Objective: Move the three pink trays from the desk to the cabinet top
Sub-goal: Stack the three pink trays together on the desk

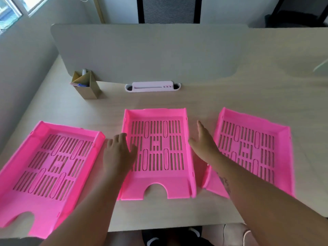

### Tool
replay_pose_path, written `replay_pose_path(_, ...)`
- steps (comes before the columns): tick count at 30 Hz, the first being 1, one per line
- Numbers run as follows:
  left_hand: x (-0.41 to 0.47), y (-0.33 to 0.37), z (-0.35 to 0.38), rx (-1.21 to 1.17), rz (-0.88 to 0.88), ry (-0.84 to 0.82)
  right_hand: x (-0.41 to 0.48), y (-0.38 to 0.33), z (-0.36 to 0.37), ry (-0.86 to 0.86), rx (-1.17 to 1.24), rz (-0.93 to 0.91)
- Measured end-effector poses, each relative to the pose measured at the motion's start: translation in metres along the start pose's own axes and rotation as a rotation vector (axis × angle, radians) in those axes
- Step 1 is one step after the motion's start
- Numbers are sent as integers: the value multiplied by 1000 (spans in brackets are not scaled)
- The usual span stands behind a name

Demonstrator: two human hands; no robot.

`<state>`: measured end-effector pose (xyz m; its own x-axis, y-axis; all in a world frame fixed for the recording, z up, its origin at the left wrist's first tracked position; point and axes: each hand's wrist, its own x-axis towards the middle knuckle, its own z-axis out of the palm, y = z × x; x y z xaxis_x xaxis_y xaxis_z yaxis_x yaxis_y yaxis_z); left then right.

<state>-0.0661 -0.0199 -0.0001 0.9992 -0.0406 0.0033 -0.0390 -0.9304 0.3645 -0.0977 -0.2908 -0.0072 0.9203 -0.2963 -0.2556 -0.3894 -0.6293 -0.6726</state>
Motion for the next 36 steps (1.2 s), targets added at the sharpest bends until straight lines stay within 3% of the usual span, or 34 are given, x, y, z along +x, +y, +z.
replay_pose_path(6, 12, 109, 23, -135, 295, -125, -16, 39, -72, 156, -131, 7)
replay_pose_path(9, 5, 160, 44, -215, 359, -208, -24, 80, -104, 235, -209, 94)
replay_pose_path(16, -12, 219, 96, -227, 260, -464, -51, 167, -143, 433, -315, 362)
replay_pose_path(20, -21, 230, 121, -328, 148, -595, -65, 195, -133, 407, -101, 575)
replay_pose_path(23, -26, 235, 131, -333, 128, -574, -72, 204, -134, 426, 25, 587)
replay_pose_path(30, -6, 252, 85, -346, 269, -478, -71, 182, -175, 478, 111, 407)
replay_pose_path(36, 15, 197, 29, -266, 275, -345, -55, 120, -159, 386, 90, 270)
